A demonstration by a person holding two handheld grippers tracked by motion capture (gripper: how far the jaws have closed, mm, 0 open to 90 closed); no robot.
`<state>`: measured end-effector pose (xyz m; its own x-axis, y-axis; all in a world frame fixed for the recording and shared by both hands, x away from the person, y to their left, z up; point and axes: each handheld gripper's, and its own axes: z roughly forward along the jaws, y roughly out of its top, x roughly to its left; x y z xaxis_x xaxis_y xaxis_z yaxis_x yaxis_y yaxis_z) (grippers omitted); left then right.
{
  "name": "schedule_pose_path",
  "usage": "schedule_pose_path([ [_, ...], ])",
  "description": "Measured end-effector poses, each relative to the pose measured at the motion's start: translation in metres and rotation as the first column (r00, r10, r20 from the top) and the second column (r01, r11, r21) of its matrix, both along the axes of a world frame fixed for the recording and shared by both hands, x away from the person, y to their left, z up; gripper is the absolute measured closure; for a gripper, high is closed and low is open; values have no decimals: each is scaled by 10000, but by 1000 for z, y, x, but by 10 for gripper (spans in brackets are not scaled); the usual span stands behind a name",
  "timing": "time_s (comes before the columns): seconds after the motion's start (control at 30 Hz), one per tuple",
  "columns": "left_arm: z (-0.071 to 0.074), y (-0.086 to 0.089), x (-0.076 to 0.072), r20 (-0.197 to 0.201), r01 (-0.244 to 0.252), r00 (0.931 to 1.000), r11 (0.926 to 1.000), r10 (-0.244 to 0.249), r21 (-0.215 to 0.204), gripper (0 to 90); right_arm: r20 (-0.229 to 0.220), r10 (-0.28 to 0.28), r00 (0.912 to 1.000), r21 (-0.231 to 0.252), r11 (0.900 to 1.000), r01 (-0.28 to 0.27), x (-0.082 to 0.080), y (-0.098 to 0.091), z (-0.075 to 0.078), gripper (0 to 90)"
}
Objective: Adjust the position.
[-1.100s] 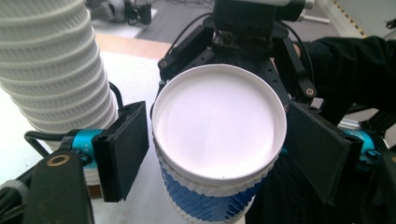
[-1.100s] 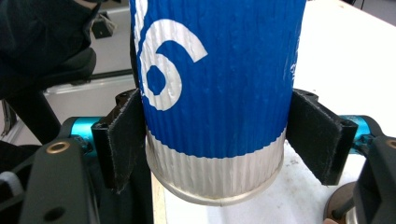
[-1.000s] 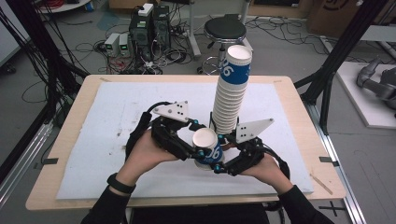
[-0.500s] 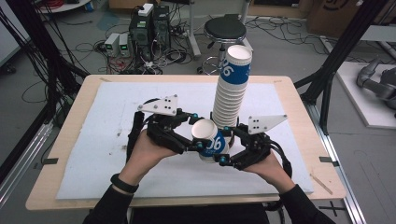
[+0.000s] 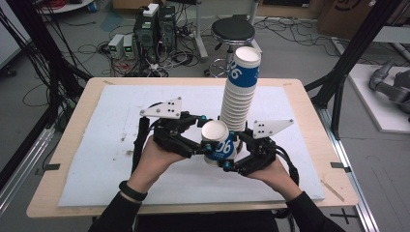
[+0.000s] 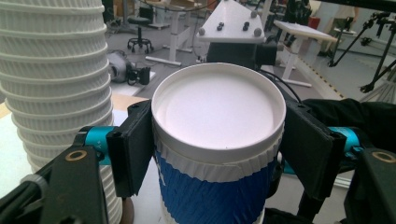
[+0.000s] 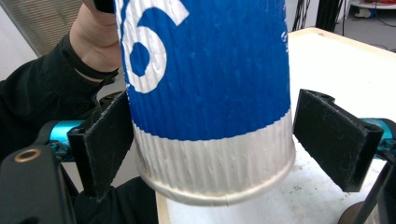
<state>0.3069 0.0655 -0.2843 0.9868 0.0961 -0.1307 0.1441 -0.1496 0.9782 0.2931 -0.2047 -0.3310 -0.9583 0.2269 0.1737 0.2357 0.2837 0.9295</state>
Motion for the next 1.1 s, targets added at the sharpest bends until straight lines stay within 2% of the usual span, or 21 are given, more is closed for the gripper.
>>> schedule_pose_path([
  [0.2,0,0,0,33,54,10000,10000,-54,59,299,219,203,9996,-218,9996,-198,0,-1,1,184],
  [0.23,0,1,0,-21,122,9999,9995,-121,285,298,318,307,9990,-358,9989,-295,0,-2,2,197],
  [0.27,0,1,0,-21,122,9999,9995,-121,285,297,318,307,9990,-358,9989,-295,0,-2,2,197],
  [0.33,1,2,-1,-51,250,9997,9979,-247,594,295,363,441,9984,-671,9969,-416,0,-2,3,202],
  [0.37,1,2,0,-94,340,9994,9944,-332,997,291,257,553,9981,-1008,9935,-525,0,-1,4,203],
  [0.4,1,2,0,-94,340,9994,9944,-332,997,286,220,603,9979,-1095,9923,-575,0,-1,4,205],
  [0.47,3,0,-2,-175,318,9994,9896,-297,1403,274,130,659,9977,-1177,9910,-639,0,-1,3,205],
  [0.5,4,1,-2,-41,278,9996,9814,-275,1900,248,-51,713,9974,-1510,9860,-712,2,0,2,205],
  [0.53,4,1,-2,-41,278,9996,9814,-275,1900,248,-51,713,9974,-1510,9860,-712,2,0,2,205],
  [0.57,5,1,-2,18,180,9998,9782,-187,2070,248,-80,730,9973,-1751,9818,-733,2,0,2,205],
  [0.67,6,0,-2,-11,289,9996,9666,-296,2545,245,-59,845,9964,-2095,9742,-838,0,2,3,205],
  [0.7,5,-1,-3,-26,303,9995,9600,-308,2782,245,21,944,9955,-2391,9667,-912,0,4,3,205],
  [0.73,5,-1,-3,-26,303,9995,9600,-308,2782,245,21,944,9955,-2391,9667,-912,0,4,3,205],
  [0.77,5,-2,-3,-34,363,9993,9543,-370,2967,246,60,966,9953,-2662,9595,-916,-1,5,3,205],
  [0.83,4,-2,-3,-99,451,9990,9520,-442,3026,293,162,960,9952,-2734,9579,-880,-1,6,3,205],
  [0.9,4,-3,-3,-90,536,9985,9486,-535,3119,297,116,983,9951,-2793,9559,-912,-1,6,2,202],
  [0.93,3,-3,-3,-53,538,9985,9497,-549,3086,297,116,983,9951,-2793,9559,-912,-1,6,2,202],
  [1.0,4,-3,-2,84,530,9983,9565,-578,2868,298,181,883,9959,-2739,9584,-800,-1,5,3,178],
  [1.03,5,-1,-2,187,465,9984,9660,-530,2544,298,89,750,9971,-2421,9677,-706,0,3,4,163],
  [1.07,5,-1,-2,187,465,9984,9660,-530,2544,299,-4,657,9978,-2186,9737,-642,0,1,6,156],
  [1.1,5,2,-2,223,425,9986,9779,-481,2046,299,-74,589,9982,-1799,9819,-593,1,-2,7,152],
])
